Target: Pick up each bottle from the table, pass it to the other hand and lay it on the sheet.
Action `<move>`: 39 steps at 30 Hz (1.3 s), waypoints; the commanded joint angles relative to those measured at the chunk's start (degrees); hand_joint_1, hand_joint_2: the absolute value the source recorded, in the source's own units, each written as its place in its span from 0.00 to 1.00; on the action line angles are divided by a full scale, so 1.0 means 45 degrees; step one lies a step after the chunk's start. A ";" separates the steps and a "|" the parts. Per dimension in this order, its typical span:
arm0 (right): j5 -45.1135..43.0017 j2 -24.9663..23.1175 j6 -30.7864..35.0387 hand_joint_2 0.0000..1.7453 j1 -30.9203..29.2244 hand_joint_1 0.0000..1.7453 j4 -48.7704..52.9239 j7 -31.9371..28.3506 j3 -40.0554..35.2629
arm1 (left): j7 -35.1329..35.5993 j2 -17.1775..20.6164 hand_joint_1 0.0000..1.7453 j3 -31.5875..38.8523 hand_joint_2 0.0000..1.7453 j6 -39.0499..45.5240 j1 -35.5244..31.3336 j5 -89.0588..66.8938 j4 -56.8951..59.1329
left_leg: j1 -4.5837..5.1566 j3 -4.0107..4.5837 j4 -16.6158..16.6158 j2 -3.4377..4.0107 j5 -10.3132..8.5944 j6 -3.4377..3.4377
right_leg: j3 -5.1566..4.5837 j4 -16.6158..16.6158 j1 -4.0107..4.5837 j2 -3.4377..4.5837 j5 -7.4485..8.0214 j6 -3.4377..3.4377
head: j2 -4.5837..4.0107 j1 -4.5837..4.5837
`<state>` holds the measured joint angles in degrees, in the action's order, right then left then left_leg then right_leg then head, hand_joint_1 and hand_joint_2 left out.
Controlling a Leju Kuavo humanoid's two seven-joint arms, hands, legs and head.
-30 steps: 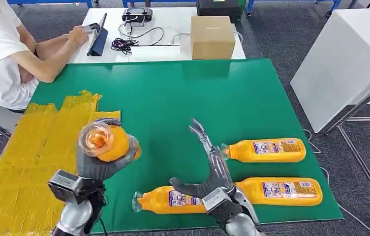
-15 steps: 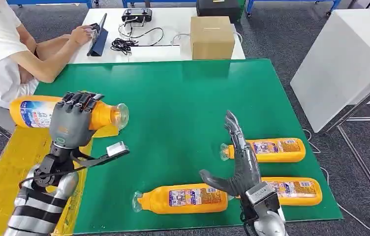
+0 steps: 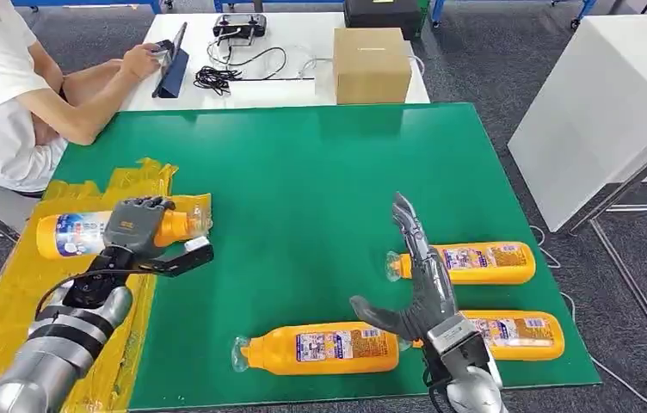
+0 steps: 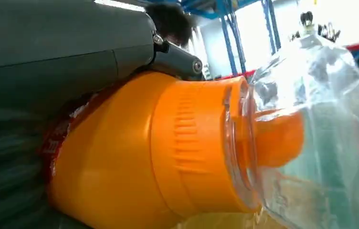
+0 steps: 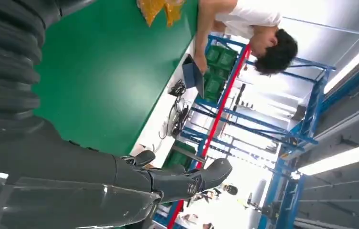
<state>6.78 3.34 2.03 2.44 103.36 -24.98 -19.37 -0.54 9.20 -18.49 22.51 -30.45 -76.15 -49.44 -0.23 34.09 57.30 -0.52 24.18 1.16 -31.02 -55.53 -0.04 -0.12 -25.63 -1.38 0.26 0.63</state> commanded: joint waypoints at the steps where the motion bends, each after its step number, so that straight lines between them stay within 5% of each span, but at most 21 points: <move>1: 0.0113 -0.0265 -0.0053 1.00 -0.0391 0.00 -0.0742 0.0189 0.0265 | 0.0218 -0.0812 1.00 0.0579 1.00 -0.0779 -0.1071 0.0809 0.3276 | -0.0010 -0.0057 -0.0013 0.0007 0.0014 -0.0011 | 0.0064 0.0024 0.0010 -0.0001 -0.0010 -0.0002 | 0.0000 0.0000; 8: 0.0242 -0.0377 -0.0076 1.00 -0.0678 0.00 -0.0958 0.0277 0.0265 | -0.0777 -0.0937 1.00 0.0832 1.00 -0.1786 -0.1067 0.2019 0.3685 | -0.0019 -0.0066 -0.0007 0.0003 0.0021 -0.0014 | 0.0079 0.0027 0.0019 -0.0007 -0.0015 -0.0003 | 0.0000 0.0005; 9: 0.0254 -0.0383 -0.0091 1.00 -0.0726 0.00 -0.0995 0.0289 0.0247 | -0.0893 -0.0936 0.24 0.0882 1.00 -0.1794 -0.1021 0.2181 0.3693 | -0.0014 -0.0051 -0.0006 0.0012 0.0016 -0.0010 | 0.0058 0.0022 0.0014 0.0004 -0.0009 -0.0003 | 0.0000 0.0000; 13: 0.0256 -0.0393 -0.0092 1.00 -0.0755 0.00 -0.1010 0.0290 0.0242 | -0.0930 -0.0918 0.24 0.0880 1.00 -0.1763 -0.0987 0.2207 0.3701 | -0.0009 -0.0054 -0.0013 0.0020 0.0014 -0.0008 | 0.0058 0.0023 0.0008 0.0011 -0.0006 -0.0003 | 0.0000 0.0005; 14: 0.0256 -0.0390 -0.0087 1.00 -0.0751 0.00 -0.1018 0.0290 0.0245 | -0.0978 -0.0922 0.00 0.0884 1.00 -0.1753 -0.0988 0.2275 0.3697 | -0.0006 -0.0030 -0.0010 0.0005 0.0005 -0.0006 | 0.0038 0.0016 0.0006 0.0002 -0.0001 -0.0002 | 0.0000 0.0000; 28: 0.0297 -0.0387 -0.0113 1.00 -0.0889 0.00 -0.1238 0.0369 0.0215 | -0.1284 -0.1204 0.00 0.1588 1.00 -0.0866 -0.0629 0.3913 0.3065 | -0.0007 -0.0035 -0.0008 0.0008 0.0012 -0.0006 | 0.0045 0.0017 0.0007 0.0005 -0.0005 -0.0003 | 0.0000 0.0000; 35: 0.0383 -0.0272 0.0059 1.00 -0.0626 0.00 -0.1199 0.0446 0.0288 | -0.3880 -0.1622 0.00 0.2806 1.00 -0.1890 0.0666 0.8016 0.0843 | -0.0004 -0.0032 -0.0013 0.0009 0.0010 -0.0004 | 0.0040 0.0021 0.0004 0.0006 -0.0003 -0.0003 | 0.0000 0.0000; 36: 0.0391 -0.0216 0.0077 1.00 -0.0584 0.00 -0.1226 0.0456 0.0305 | -0.4728 -0.1664 0.00 0.2995 1.00 -0.3114 0.1162 0.9640 -0.0230 | -0.0010 -0.0060 -0.0014 0.0014 0.0023 -0.0007 | 0.0072 0.0031 0.0010 0.0008 -0.0012 -0.0006 | 0.0000 0.0000; 39: 0.0362 -0.0204 0.0094 1.00 -0.0594 0.00 -0.1330 0.0449 0.0321 | -0.4775 -0.1495 0.00 0.2752 1.00 -0.3578 0.1597 1.0155 -0.1236 | -0.0009 -0.0040 -0.0009 0.0014 0.0018 -0.0006 | 0.0047 0.0023 0.0008 0.0008 -0.0008 -0.0005 | 0.0000 0.0000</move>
<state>8.50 1.90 2.14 0.39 100.85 -23.12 -19.12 -17.93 3.58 -9.24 13.74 -28.49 -40.00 -42.15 -0.23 34.08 57.30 -0.53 24.18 1.15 -31.00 -55.53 -0.05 -0.13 -25.63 -1.38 0.26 0.63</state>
